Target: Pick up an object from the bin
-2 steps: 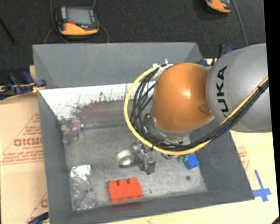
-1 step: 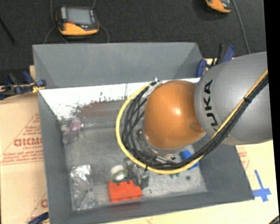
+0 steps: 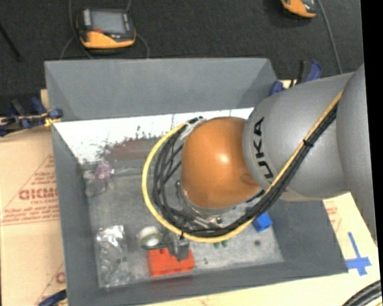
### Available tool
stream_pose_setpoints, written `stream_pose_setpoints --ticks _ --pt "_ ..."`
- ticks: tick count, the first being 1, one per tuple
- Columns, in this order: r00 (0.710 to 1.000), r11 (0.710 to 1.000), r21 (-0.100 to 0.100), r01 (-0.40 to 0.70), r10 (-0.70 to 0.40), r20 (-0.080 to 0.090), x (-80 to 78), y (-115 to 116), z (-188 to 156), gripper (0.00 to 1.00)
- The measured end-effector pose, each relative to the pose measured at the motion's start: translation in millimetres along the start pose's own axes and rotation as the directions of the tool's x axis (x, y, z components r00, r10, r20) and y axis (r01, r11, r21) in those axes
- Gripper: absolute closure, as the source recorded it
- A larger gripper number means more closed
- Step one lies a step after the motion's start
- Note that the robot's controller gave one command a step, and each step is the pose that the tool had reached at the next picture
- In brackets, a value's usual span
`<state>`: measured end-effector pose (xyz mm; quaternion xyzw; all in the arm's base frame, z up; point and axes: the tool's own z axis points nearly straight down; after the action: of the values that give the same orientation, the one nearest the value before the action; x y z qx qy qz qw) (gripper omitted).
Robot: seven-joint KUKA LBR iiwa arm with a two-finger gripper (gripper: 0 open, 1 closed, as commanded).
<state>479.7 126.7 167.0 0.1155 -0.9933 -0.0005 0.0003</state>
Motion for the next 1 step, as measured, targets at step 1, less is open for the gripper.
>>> stream_pose_setpoints --ticks 1 --pt "1.000 1.000 0.000 -0.002 0.002 0.001 -0.1 -0.6 -0.8 0.00"
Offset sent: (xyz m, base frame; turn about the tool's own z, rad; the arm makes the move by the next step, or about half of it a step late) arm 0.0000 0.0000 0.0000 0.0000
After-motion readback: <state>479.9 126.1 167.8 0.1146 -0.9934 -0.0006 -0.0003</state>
